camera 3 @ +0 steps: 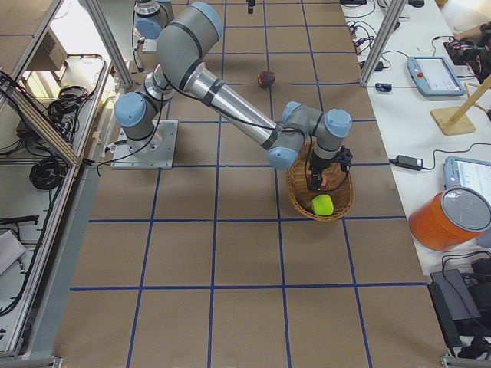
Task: Put all apples into basket
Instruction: 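Withdraw the left gripper while moving the right gripper above the dark red apple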
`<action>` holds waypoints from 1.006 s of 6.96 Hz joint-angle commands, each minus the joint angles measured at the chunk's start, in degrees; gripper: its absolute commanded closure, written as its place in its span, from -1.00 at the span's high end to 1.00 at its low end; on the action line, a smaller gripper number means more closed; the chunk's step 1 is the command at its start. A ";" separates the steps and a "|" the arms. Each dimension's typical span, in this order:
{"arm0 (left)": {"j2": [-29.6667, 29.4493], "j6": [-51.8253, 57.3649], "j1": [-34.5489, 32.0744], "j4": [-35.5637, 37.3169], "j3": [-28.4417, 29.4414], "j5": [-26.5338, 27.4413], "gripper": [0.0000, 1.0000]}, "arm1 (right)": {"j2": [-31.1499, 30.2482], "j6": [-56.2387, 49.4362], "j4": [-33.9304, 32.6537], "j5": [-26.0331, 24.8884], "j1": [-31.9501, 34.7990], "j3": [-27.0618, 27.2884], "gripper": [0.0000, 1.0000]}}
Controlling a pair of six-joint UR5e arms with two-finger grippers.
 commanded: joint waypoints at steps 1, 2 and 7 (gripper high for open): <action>3.21 6.71 2.37 0.36 -0.34 -0.42 1.00 | -6.61 0.09 6.17 2.90 4.98 0.03 1.00; 1.56 5.95 4.48 0.80 1.92 -0.34 1.00 | -9.68 0.18 8.12 3.45 11.80 0.55 1.00; -1.45 9.18 6.16 -0.77 7.04 0.01 1.00 | -8.66 8.26 9.04 8.55 37.33 4.06 1.00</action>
